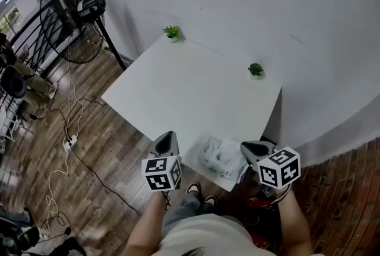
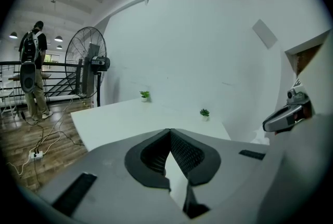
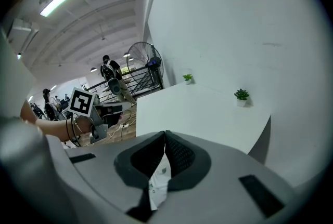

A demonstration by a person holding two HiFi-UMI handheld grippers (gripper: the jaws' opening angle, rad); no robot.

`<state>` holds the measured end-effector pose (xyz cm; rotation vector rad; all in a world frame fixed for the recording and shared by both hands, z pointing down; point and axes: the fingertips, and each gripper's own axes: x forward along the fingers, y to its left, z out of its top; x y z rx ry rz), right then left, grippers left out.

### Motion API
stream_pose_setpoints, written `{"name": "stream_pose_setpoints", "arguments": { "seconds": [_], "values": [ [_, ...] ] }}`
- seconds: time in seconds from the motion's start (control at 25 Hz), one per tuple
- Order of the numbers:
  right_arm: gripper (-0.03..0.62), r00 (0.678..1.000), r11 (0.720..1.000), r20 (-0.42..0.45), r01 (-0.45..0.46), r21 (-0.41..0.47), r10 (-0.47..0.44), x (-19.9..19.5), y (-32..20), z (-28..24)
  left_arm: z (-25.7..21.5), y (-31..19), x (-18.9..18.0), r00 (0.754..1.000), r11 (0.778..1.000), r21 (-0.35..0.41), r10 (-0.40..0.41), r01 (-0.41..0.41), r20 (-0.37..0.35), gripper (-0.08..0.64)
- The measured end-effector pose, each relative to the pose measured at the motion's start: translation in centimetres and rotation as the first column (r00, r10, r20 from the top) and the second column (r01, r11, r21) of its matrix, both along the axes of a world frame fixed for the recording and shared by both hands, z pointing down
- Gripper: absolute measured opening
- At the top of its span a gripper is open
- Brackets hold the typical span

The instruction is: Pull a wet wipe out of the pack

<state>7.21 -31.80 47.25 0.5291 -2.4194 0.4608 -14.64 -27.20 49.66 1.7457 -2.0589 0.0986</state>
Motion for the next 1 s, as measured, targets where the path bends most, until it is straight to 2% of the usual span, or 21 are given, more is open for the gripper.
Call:
{"name": "stream_pose_setpoints", "arguments": {
  "seconds": [0.68, 0.88, 1.0],
  "values": [
    [0.006, 0.989, 0.998, 0.144, -0.036, 0.054, 0.028, 0.4, -0.3, -6.4, -2.7, -2.8, 0.6, 0.999, 0.997, 0.068, 0.040, -0.040, -0.007, 0.002],
    [0.006, 0.969, 0.983, 0.216, -0.145, 0.113, 0.118, 2.4, -2.3, -9.3, -4.6, -4.6, 1.0, 0.997, 0.992, 0.101, 0.073, -0.074, 0.016, 0.002],
    [0.006, 0.936, 0.951, 0.282, -0.263, 0.159, 0.212, 4.3, -3.8, -10.9, -6.2, -5.9, 1.6, 0.994, 0.986, 0.126, 0.104, -0.108, 0.036, 0.002]
  ]
}}
